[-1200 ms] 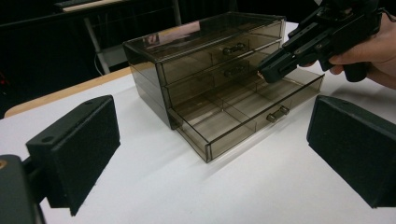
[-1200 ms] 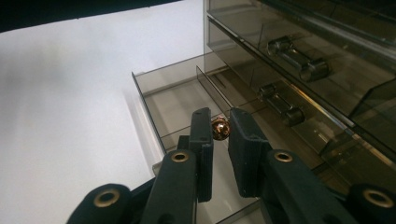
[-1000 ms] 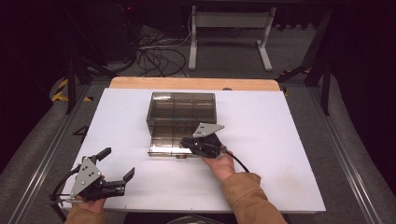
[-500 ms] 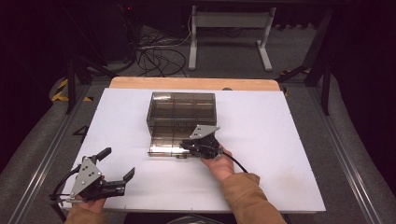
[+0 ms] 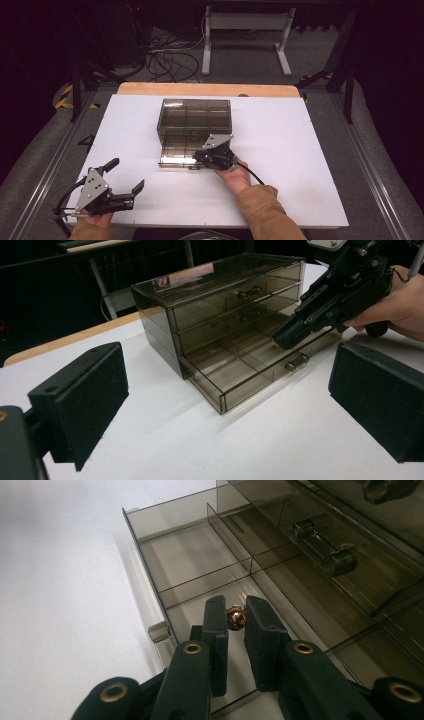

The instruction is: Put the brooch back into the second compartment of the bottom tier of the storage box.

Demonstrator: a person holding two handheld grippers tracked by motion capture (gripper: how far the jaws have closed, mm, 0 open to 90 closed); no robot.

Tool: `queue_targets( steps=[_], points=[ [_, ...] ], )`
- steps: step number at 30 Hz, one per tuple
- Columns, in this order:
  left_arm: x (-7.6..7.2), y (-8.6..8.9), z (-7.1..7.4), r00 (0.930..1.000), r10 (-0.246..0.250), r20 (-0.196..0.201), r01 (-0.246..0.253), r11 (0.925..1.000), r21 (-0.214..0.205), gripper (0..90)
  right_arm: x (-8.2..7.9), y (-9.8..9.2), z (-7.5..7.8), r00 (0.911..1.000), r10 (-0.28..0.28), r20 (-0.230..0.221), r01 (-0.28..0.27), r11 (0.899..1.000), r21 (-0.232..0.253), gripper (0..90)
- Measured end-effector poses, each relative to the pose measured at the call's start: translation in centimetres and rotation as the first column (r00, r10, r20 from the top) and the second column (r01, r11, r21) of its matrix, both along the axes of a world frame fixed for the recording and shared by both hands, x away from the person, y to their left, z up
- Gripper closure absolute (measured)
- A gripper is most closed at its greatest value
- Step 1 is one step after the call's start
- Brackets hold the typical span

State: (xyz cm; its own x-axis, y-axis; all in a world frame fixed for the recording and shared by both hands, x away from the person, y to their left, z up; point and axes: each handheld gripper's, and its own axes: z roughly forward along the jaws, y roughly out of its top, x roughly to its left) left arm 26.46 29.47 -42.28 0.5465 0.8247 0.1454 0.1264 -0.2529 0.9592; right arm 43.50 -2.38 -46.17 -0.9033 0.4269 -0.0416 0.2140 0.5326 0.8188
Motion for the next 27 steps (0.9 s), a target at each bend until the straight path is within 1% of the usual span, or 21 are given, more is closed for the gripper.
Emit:
queue_targets(
  steps=[4, 13, 18, 22, 24, 27],
  points=[
    [0.0, 0.0, 0.0, 1.0, 0.0, 0.0, 0.0, 1.0, 0.0, 3.5, 0.0, 0.0, 0.0, 1.0, -0.002, -0.004, 0.002, 1.0, 0.001, 79.6],
    [0.0, 0.0, 0.0, 1.0, 0.001, 0.002, -0.001, 1.0, 0.0, 3.4, 0.1, -0.2, 0.2, 0.9999, 0.0, -0.012, 0.0, 1.0, 0.025, 71.9],
    [0.0, 0.0, 0.0, 1.0, 0.001, 0.003, -0.001, 1.0, -0.002, 3.4, 0.1, -0.7, 0.8, 0.9998, -0.008, -0.019, 0.009, 0.998, 0.06, 60.3],
    [0.0, 0.0, 0.0, 1.0, 0.001, 0.003, -0.001, 1.0, -0.001, 3.4, -0.2, -1.0, 1.8, 0.9998, -0.003, -0.019, 0.005, 0.995, 0.101, 44.4],
    [0.0, 0.0, 0.0, 1.0, 0.0, 0.003, 0.0, 1.0, -0.001, 3.4, -0.3, -1.2, 2.2, 0.9998, 0.004, -0.02, -0.002, 0.993, 0.12, 40.5],
    [0.0, 0.0, 0.0, 1.0, 0.0, 0.003, 0.0, 1.0, -0.002, 3.4, -0.5, -1.3, 2.7, 0.9999, 0.01, -0.001, -0.01, 0.992, 0.125, 36.6]
  ],
)
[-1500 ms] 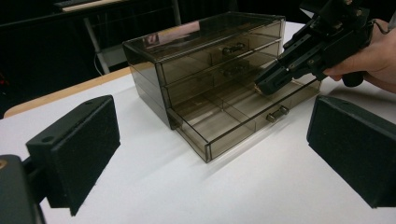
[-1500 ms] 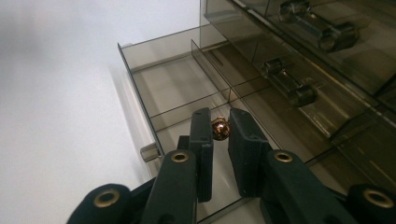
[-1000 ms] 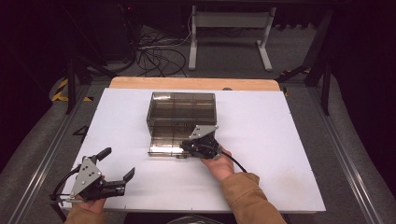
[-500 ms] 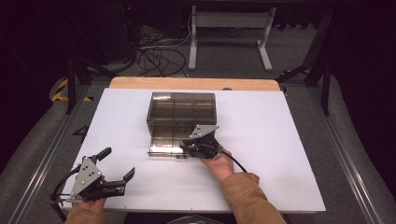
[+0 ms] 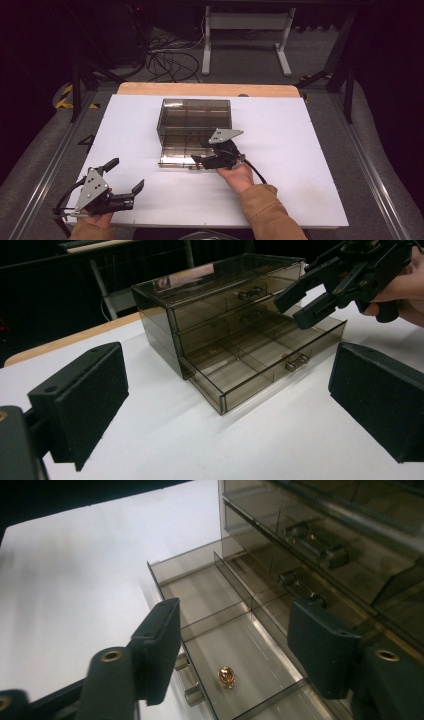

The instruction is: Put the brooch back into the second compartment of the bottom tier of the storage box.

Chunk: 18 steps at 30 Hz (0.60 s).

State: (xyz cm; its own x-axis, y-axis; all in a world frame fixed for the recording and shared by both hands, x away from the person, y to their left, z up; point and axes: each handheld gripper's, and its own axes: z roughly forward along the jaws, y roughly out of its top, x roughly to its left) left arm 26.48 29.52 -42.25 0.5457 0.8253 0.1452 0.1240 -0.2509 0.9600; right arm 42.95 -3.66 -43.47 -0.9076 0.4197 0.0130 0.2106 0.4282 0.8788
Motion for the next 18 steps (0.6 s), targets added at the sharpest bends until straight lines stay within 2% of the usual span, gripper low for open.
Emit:
queue_targets(
  steps=[18],
  points=[
    [-0.1, 0.0, 0.0, 1.0, 0.001, 0.002, -0.001, 1.0, 0.0, 3.4, -1.5, 0.1, 1.8, 0.9969, 0.018, 0.077, -0.018, 1.0, -0.005, 31.8]
  ],
)
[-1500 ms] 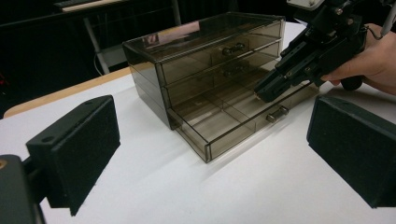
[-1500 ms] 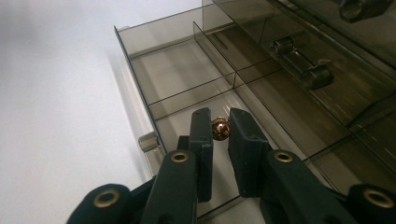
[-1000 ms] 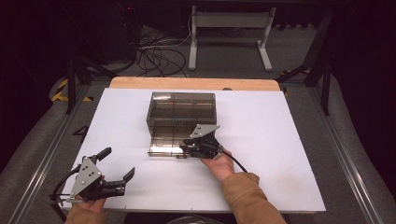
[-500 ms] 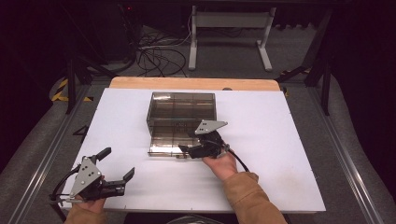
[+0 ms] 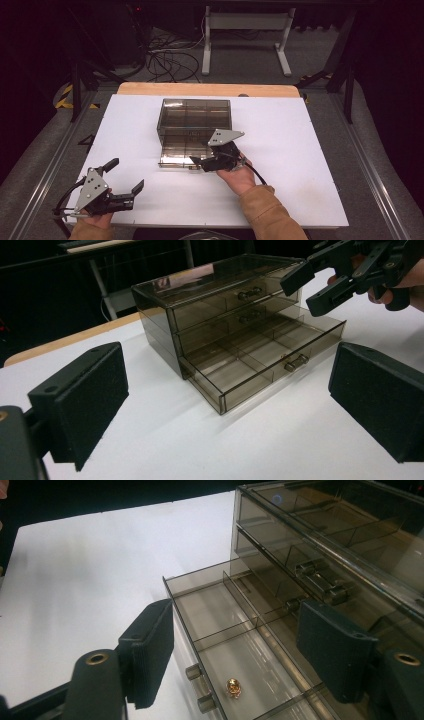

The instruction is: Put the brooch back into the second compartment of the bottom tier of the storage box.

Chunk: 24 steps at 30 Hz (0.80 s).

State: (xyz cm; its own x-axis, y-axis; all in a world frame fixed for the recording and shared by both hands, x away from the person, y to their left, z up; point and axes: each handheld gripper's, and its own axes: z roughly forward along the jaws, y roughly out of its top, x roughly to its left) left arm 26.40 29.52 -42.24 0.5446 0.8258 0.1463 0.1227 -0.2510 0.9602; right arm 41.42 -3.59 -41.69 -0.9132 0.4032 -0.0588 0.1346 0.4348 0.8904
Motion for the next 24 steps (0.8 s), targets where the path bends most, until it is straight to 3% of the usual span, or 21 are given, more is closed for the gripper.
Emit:
queue_targets(
  steps=[8, 15, 24],
  points=[
    [0.0, 0.1, 0.0, 1.0, 0.0, -0.004, 0.0, 1.0, -0.007, 3.4, -0.5, -0.6, 0.7, 1.0, 0.005, 0.008, -0.005, 1.0, 0.01, 24.5],
    [0.0, 0.1, 0.0, 1.0, 0.0, -0.004, 0.0, 1.0, -0.007, 3.4, -1.2, -2.7, 1.8, 0.9996, -0.027, -0.008, 0.028, 0.998, 0.064, 6.0],
    [0.1, 0.1, 0.0, 1.0, 0.001, -0.004, -0.001, 1.0, -0.007, 3.4, -2.4, -6.2, 2.8, 0.9976, -0.067, 0.016, 0.065, 0.989, 0.132, 3.1]
  ],
)
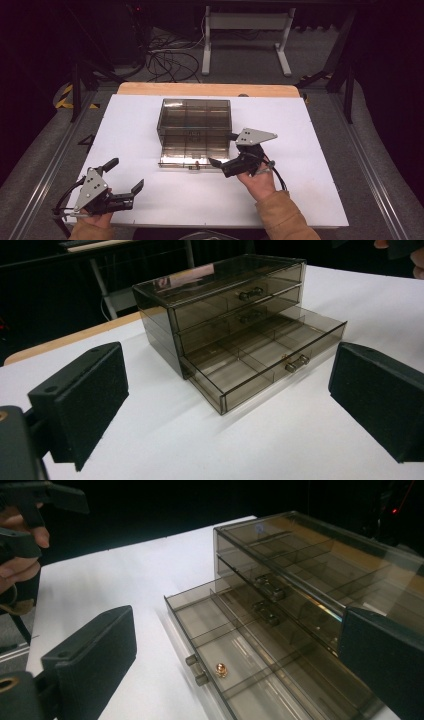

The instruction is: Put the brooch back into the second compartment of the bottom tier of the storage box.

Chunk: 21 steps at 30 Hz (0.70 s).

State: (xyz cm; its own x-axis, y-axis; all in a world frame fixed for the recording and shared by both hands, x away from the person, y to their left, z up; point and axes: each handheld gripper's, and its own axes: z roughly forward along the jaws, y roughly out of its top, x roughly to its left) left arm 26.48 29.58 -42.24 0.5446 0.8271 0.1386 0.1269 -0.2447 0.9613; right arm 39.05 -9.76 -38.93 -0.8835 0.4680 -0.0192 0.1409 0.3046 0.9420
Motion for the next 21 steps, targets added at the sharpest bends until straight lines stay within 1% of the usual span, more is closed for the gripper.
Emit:
queue_targets(
  steps=[3, 8, 12, 15, 19, 21],
  points=[
    [0.0, 0.0, 0.0, 1.0, -0.001, -0.001, 0.001, 1.0, 0.0, 3.4, -0.4, -1.2, -0.1, 0.9999, -0.008, 0.01, 0.007, 1.0, 0.027, 2.9],
    [0.0, 0.0, 0.0, 1.0, 0.0, -0.001, 0.0, 1.0, -0.001, 3.4, -1.0, -3.1, -0.5, 0.9994, -0.031, 0.016, 0.031, 0.999, 0.025, 2.8],
    [0.0, -0.1, 0.0, 1.0, 0.0, -0.001, 0.0, 1.0, 0.001, 3.4, -1.7, -4.8, -0.9, 0.998, -0.059, 0.023, 0.058, 0.997, 0.047, 2.8],
    [0.0, -0.1, 0.0, 1.0, 0.0, -0.001, 0.0, 1.0, 0.004, 3.4, -2.2, -6.0, -1.4, 0.9965, -0.081, 0.019, 0.08, 0.996, 0.045, 2.7],
    [0.0, -0.1, 0.0, 1.0, -0.001, -0.001, 0.001, 1.0, 0.005, 3.4, -2.8, -7.5, -2.3, 0.9942, -0.105, 0.023, 0.104, 0.994, 0.046, 2.1],
    [0.0, -0.1, 0.0, 1.0, -0.001, -0.002, 0.001, 1.0, 0.006, 3.4, -3.1, -8.3, -2.7, 0.9921, -0.124, 0.016, 0.123, 0.991, 0.046, 1.7]
  ],
)
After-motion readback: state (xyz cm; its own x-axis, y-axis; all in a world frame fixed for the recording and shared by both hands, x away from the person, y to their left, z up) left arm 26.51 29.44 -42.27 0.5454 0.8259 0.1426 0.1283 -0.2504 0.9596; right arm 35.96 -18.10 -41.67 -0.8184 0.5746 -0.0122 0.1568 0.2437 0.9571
